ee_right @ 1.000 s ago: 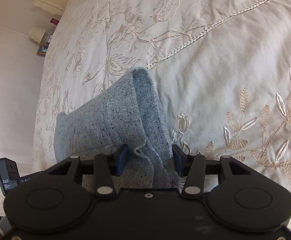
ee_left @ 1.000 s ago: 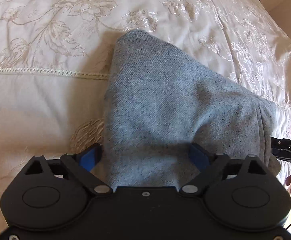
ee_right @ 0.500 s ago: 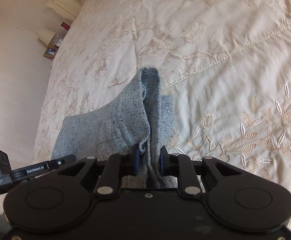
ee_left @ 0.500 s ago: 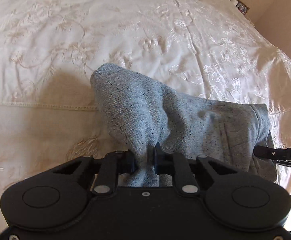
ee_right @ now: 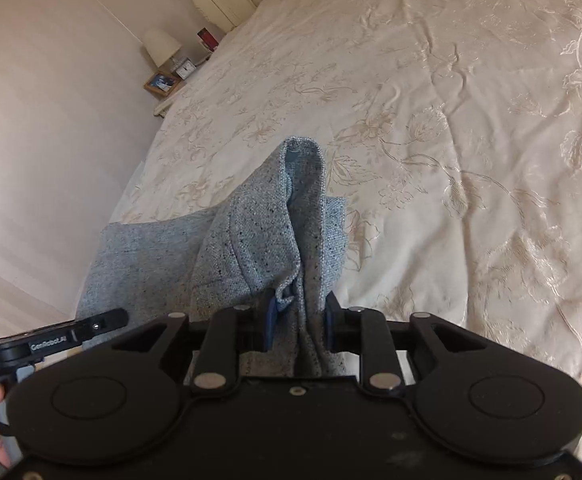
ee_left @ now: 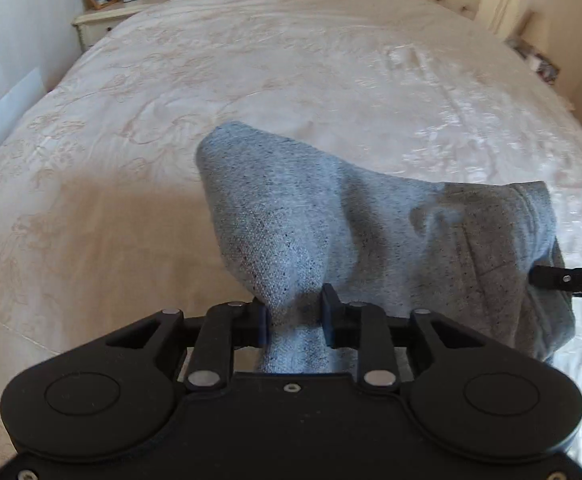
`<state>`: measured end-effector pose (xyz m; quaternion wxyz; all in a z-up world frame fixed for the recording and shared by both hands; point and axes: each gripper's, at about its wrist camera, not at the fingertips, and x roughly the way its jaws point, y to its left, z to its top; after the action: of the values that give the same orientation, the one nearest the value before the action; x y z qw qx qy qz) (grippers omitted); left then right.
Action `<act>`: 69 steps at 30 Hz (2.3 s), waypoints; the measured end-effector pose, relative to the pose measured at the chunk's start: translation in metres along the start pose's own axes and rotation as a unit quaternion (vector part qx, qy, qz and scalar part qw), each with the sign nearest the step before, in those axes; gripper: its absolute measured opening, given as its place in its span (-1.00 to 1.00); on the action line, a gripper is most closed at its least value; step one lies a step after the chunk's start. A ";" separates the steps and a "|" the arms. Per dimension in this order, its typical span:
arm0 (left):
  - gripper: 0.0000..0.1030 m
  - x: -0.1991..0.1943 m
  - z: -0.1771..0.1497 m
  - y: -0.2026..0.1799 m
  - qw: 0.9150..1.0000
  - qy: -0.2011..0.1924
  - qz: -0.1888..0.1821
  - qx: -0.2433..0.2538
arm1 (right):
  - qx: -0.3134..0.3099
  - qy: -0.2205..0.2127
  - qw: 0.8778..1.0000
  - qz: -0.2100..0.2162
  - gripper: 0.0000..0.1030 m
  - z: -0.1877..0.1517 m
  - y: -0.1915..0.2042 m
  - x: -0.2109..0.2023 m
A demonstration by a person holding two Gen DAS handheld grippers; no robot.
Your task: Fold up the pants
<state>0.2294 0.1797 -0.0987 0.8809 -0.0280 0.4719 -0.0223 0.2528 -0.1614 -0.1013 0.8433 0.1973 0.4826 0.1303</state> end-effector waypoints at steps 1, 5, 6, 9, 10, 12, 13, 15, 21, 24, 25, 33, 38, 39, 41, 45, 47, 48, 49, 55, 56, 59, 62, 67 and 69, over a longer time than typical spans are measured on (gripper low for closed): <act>-0.29 0.013 -0.002 0.005 0.999 0.011 0.046 -0.006 | -0.016 0.008 0.998 -0.060 -0.40 0.004 0.004 0.018; -0.48 0.021 -0.011 0.021 0.991 0.039 0.121 -0.038 | -0.085 0.014 0.976 -0.198 -0.39 0.001 0.025 0.045; -0.48 0.013 -0.014 0.022 0.991 0.035 0.118 -0.050 | -0.086 0.005 0.978 -0.190 -0.39 -0.001 0.032 0.039; -0.31 -0.017 -0.018 0.015 0.990 0.024 0.123 -0.057 | -0.097 -0.003 0.980 -0.173 -0.39 -0.007 0.057 0.017; -0.30 -0.028 -0.019 0.010 0.991 0.023 0.125 -0.053 | -0.104 -0.009 0.980 -0.168 -0.39 -0.010 0.069 0.010; -0.29 -0.046 -0.021 -0.002 0.991 0.020 0.125 -0.040 | -0.118 -0.020 0.981 -0.155 -0.39 -0.020 0.087 -0.014; -0.27 -0.055 -0.023 -0.010 0.992 0.016 0.122 -0.034 | -0.122 -0.023 0.981 -0.151 -0.40 -0.024 0.093 -0.023; -0.19 -0.072 -0.025 -0.025 0.993 0.010 0.116 -0.028 | -0.134 -0.028 0.980 -0.141 -0.39 -0.034 0.109 -0.046; 0.01 -0.115 -0.037 -0.060 0.995 -0.004 0.091 -0.035 | -0.158 -0.040 0.978 -0.128 -0.39 -0.058 0.134 -0.094; 0.01 -0.130 -0.043 -0.073 0.995 -0.003 0.088 -0.035 | -0.159 -0.041 0.979 -0.120 -0.39 -0.069 0.138 -0.117; 0.01 -0.134 -0.047 -0.078 0.995 -0.002 0.089 -0.037 | -0.160 -0.044 0.979 -0.121 -0.39 -0.072 0.138 -0.123; 0.01 -0.158 -0.065 -0.095 0.995 -0.009 0.090 -0.043 | -0.178 -0.061 0.975 -0.119 -0.39 -0.092 0.142 -0.163; 0.01 -0.167 -0.071 -0.101 0.994 -0.011 0.095 -0.044 | -0.186 -0.066 0.974 -0.113 -0.39 -0.095 0.142 -0.172; 0.01 -0.168 -0.072 -0.101 0.994 -0.011 0.095 -0.045 | -0.187 -0.068 0.974 -0.112 -0.39 -0.096 0.142 -0.173; 0.01 -0.170 -0.073 -0.102 0.994 -0.011 0.097 -0.045 | -0.187 -0.069 0.974 -0.112 -0.39 -0.097 0.142 -0.177; 0.01 -0.173 -0.076 -0.105 0.994 -0.013 0.102 -0.045 | -0.181 -0.066 0.975 -0.112 -0.39 -0.097 0.140 -0.177; 0.01 -0.174 -0.077 -0.106 0.994 -0.012 0.103 -0.045 | -0.179 -0.063 0.975 -0.113 -0.39 -0.098 0.139 -0.177; 0.01 -0.175 -0.078 -0.106 0.994 -0.012 0.103 -0.045 | -0.177 -0.061 0.976 -0.113 -0.39 -0.099 0.139 -0.177; 0.01 -0.175 -0.078 -0.106 0.994 -0.012 0.103 -0.045 | -0.176 -0.059 0.976 -0.113 -0.39 -0.099 0.138 -0.177; 0.01 -0.177 -0.081 -0.106 0.994 -0.011 0.104 -0.044 | -0.168 -0.051 0.978 -0.117 -0.39 -0.102 0.136 -0.175; 0.01 -0.177 -0.081 -0.106 0.993 -0.010 0.105 -0.044 | -0.167 -0.050 0.978 -0.117 -0.39 -0.102 0.136 -0.175; 0.01 -0.177 -0.082 -0.106 0.993 -0.011 0.107 -0.044 | -0.165 -0.047 0.978 -0.119 -0.39 -0.102 0.137 -0.173; 0.01 -0.176 -0.082 -0.105 0.993 -0.010 0.109 -0.043 | -0.164 -0.045 0.978 -0.118 -0.39 -0.102 0.137 -0.172; 0.01 -0.176 -0.082 -0.106 0.993 -0.012 0.112 -0.040 | -0.164 -0.045 0.978 -0.117 -0.39 -0.102 0.137 -0.170; 0.01 -0.177 -0.082 -0.106 0.993 -0.012 0.112 -0.040 | -0.164 -0.044 0.979 -0.116 -0.39 -0.102 0.137 -0.170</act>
<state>0.0623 0.0832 0.0101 0.8818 -0.0104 0.4617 0.0956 0.0759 -0.0881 0.0446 0.8940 0.0043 0.4367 0.1002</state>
